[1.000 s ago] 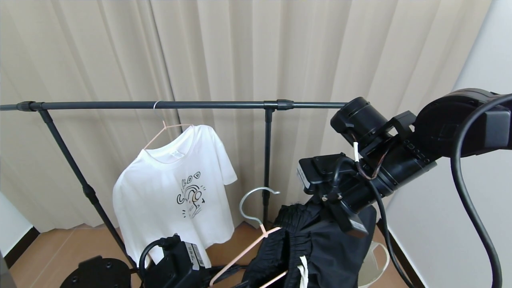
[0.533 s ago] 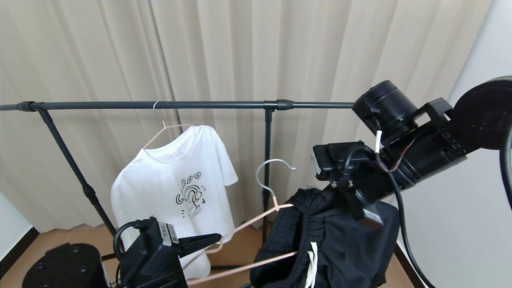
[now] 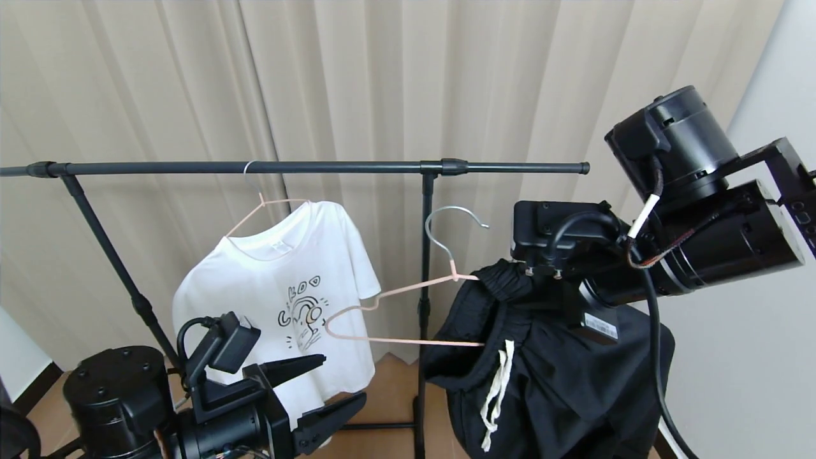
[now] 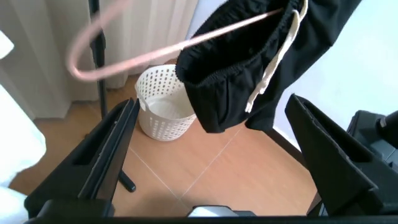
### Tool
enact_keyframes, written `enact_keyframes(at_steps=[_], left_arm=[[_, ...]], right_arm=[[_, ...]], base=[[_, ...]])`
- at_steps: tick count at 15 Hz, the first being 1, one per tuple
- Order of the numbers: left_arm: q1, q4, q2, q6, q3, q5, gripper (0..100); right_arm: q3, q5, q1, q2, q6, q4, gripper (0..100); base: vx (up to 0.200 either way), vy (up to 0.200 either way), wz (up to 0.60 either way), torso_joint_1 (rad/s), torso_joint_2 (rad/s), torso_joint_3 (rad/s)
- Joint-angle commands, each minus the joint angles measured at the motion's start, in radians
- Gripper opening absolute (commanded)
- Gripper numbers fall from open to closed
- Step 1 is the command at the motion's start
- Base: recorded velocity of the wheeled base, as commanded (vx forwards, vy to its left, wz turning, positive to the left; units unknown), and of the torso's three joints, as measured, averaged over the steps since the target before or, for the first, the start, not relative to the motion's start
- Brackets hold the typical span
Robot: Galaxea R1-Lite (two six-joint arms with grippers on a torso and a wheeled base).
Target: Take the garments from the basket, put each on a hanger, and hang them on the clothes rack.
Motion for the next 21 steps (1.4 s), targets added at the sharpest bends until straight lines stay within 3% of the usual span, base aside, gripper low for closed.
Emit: enact_keyframes(at_steps=[1,3,7,11,16,21], left_arm=[[0.003,-0.001,0.080,-0.019,-0.023,0.001,100],[0.003,-0.001,0.154,-0.057,-0.052,0.006,100],[-0.012,-0.001,0.195,-0.106,-0.082,0.011,100],[-0.094,0.012,0.232,-0.108,-0.164,0.176,100],[-0.118,0.112,0.236,-0.149,-0.252,0.253,100],[-0.143,0.150,0.236,-0.186,-0.292,0.281,100]], right_arm=[[0.102,-0.044,0.038,-0.049,0.073,-0.094,0],[0.253,-0.092,0.050,-0.102,0.144,-0.280,0],[0.518,-0.121,0.048,-0.195,0.151,-0.600,0],[0.716,-0.120,0.055,-0.244,0.159,-0.886,0],[0.777,-0.121,0.117,-0.298,0.262,-0.926,0],[0.774,-0.117,0.147,-0.310,0.283,-0.926,0]], base=[[0.000,0.000,0.00,0.000,0.00,0.000],[0.000,0.000,0.00,0.000,0.00,0.000],[0.000,0.000,0.00,0.000,0.00,0.000],[0.000,0.000,0.00,0.000,0.00,0.000],[0.000,0.000,0.00,0.000,0.00,0.000],[0.000,0.000,0.00,0.000,0.00,0.000]])
